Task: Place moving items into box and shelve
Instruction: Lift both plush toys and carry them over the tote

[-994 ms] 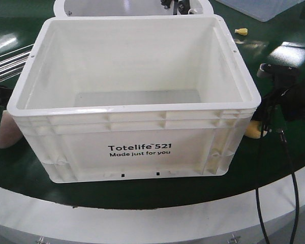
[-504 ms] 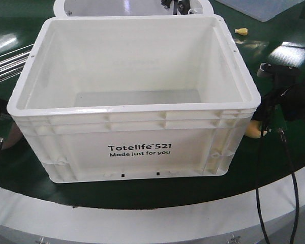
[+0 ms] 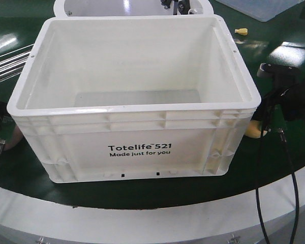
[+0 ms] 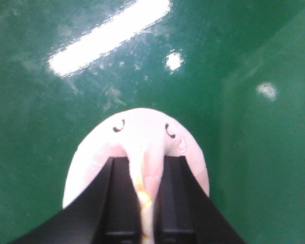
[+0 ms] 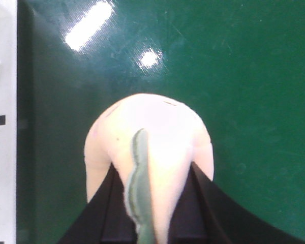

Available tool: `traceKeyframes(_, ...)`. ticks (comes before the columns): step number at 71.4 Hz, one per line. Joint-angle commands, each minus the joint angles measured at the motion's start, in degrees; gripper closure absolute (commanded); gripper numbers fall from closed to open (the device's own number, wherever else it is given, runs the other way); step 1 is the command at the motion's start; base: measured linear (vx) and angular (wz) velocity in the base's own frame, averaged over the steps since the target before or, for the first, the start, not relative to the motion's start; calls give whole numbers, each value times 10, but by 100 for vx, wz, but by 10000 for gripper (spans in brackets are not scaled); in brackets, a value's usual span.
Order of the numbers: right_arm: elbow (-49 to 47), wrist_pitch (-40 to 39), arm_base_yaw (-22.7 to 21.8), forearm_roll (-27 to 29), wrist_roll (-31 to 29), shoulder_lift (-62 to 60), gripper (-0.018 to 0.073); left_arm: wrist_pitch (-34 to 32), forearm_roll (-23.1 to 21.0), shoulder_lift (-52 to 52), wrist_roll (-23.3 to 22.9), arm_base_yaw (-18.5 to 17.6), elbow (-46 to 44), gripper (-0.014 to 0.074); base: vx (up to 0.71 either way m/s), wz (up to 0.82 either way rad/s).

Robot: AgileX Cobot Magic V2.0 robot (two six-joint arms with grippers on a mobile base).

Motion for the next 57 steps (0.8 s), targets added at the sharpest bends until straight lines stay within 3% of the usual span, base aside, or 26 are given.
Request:
traceKeyframes(1, -14, -29, -4, -1, -7, -17, 574, -10, -1, -13, -5, 0, -12, 625, 0, 0)
traceKeyframes(43, -14, -126, -4, -5, -56, -77, 574, -92, -1, -19, -6, 0, -25, 624, 0, 0)
traceKeyframes(57, -14, -157, -4, -5, -58, -116, 574, -156, -1, -59, -6, 0, -26, 622, 0, 0)
